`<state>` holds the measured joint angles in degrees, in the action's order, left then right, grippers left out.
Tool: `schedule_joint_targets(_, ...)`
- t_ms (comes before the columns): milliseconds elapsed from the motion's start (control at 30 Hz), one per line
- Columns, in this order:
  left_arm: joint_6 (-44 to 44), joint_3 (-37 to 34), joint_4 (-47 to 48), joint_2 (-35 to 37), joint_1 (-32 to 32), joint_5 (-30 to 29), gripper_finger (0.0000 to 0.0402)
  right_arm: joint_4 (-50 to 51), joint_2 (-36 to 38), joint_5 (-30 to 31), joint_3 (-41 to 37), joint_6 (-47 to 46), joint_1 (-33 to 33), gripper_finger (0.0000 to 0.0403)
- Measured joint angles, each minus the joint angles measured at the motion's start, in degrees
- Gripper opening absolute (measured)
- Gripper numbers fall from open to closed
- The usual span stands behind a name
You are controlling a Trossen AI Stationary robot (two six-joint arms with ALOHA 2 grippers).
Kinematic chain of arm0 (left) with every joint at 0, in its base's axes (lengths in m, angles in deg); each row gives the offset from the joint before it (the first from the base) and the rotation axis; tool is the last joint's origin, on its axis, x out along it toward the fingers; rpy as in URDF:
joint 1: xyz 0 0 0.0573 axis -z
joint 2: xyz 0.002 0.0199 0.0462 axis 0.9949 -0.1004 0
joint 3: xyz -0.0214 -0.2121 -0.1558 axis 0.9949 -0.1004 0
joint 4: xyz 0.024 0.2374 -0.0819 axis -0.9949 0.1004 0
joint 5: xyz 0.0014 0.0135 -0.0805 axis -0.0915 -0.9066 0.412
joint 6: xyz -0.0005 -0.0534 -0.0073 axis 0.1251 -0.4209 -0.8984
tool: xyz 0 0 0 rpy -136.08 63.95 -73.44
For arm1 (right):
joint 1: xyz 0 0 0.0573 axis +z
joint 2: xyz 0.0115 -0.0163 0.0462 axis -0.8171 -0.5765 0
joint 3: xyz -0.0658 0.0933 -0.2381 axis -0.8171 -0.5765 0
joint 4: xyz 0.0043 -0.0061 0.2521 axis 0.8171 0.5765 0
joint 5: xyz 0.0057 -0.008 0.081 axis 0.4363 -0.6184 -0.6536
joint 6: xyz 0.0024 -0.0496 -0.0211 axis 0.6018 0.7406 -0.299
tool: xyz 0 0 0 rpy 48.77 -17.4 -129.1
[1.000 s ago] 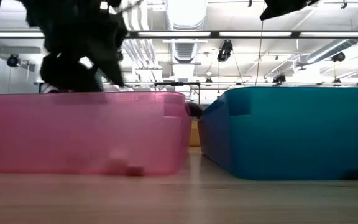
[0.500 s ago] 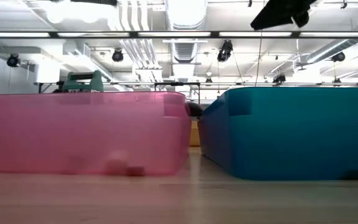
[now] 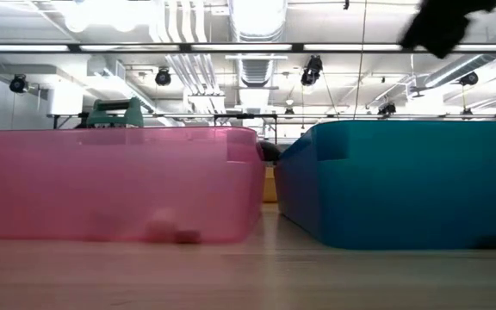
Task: Pick & Place Kitchen Items
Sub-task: Put the blue spatula into the yellow bin
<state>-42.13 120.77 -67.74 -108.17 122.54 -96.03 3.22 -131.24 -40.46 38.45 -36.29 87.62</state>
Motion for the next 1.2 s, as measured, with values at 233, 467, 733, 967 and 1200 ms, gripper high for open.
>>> schedule_joint_targets(233, 1.9, -0.8, -0.1, 1.5, -0.7, -0.2, 0.0238, 14.5, -7.4, -0.2, 4.1, -20.4, 10.5, 0.001)
schedule_joint_targets(467, 3.8, -1.8, 0.2, 3.2, -3.2, -3.2, 0.0238, 31.0, -15.6, -5.7, 13.0, -42.3, 12.5, 0.0008)
schedule_joint_targets(733, 6.4, -2.3, 0.1, 6.7, -6.5, -3.7, 0.0238, 42.6, -27.0, -22.0, 26.0, -57.3, 15.5, 0.0008)
schedule_joint_targets(967, 6.8, -2.5, 0.1, 7.4, -6.1, -2.5, 0.0239, 45.9, -35.1, -24.5, 34.6, -69.6, 20.9, 0.0022)
schedule_joint_targets(1200, 8.3, -2.5, 0.1, 7.3, -6.1, 6.4, 0.0239, 44.7, -40.8, -30.9, 37.8, -81.0, 26.3, 0.0107)
